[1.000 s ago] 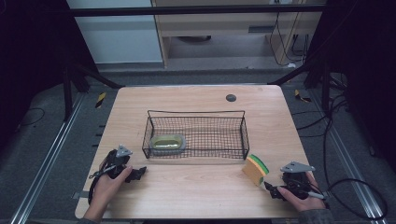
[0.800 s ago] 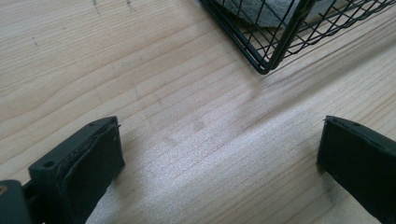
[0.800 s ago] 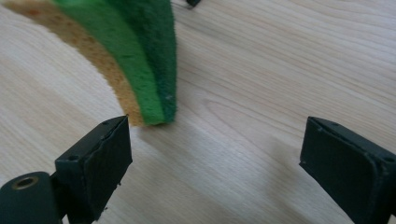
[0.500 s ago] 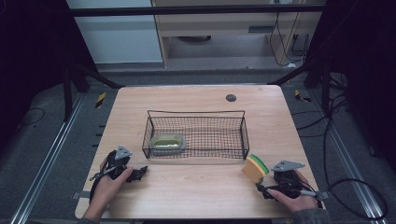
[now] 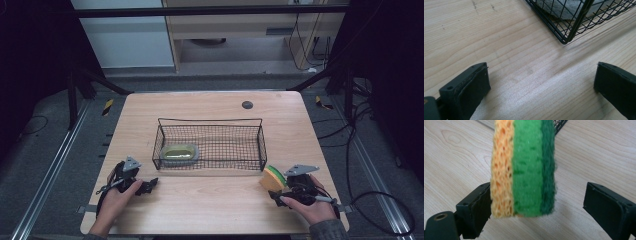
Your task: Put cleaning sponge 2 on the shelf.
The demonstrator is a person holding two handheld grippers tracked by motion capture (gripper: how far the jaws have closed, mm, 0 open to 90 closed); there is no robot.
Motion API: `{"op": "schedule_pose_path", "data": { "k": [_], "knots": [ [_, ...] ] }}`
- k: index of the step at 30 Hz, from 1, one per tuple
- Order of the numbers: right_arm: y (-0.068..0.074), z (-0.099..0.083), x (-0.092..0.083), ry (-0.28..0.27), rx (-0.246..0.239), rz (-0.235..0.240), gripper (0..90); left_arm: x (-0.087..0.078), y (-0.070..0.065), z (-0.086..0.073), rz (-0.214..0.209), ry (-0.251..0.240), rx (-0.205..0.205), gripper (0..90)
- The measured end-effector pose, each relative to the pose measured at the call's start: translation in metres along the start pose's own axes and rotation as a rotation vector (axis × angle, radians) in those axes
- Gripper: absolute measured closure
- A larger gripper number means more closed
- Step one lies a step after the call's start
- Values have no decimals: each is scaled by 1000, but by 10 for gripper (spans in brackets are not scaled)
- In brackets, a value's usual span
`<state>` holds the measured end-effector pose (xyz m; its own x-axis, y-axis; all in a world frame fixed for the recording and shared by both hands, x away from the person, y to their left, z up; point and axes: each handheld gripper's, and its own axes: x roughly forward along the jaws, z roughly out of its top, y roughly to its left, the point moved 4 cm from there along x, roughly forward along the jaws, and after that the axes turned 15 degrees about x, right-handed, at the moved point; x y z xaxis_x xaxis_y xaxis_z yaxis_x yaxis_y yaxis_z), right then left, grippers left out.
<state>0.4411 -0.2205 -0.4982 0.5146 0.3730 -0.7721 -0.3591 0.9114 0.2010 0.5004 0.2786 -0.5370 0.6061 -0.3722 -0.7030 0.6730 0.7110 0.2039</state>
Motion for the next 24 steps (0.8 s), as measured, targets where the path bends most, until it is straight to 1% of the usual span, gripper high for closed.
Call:
{"op": "schedule_pose_path", "data": {
  "k": [1, 3, 4, 6, 8, 10, 12, 15, 17, 21, 24],
  "knots": [
    [0, 2, 0, 11, -10, -2, 113, 0, 0, 0, 0, 0, 0, 0],
    [2, 6, -1, 21, -9, -3, 115, 0, 0, 0, 0, 0, 0, 0],
    [3, 8, -3, 30, -17, -5, 118, 0, 0, 0, 0, 0, 0, 0],
    [5, 12, -5, 48, -30, -21, 124, 0, 0, 0, -1, 1, 0, 0],
    [6, 16, -8, 62, -31, -34, 129, 0, 0, 0, 0, 1, 0, 0],
    [7, 20, -12, 79, -36, -48, 156, 0, 0, 0, 0, 0, 1, 0],
    [7, 25, -15, 96, -39, -72, 178, 0, 0, 0, -1, 0, 1, 0],
    [10, 34, -19, 120, -49, -84, 204, 0, 0, 0, 0, 0, 2, 0],
    [12, 39, -20, 128, -51, -87, 210, 0, 0, 0, 0, 0, 1, 0],
    [16, 52, -20, 147, -74, -92, 233, -1, -1, -1, 0, 0, -2, 0],
    [17, 58, -18, 159, -71, -86, 240, -1, -1, -1, 1, 0, 0, 0]
  ]
}}
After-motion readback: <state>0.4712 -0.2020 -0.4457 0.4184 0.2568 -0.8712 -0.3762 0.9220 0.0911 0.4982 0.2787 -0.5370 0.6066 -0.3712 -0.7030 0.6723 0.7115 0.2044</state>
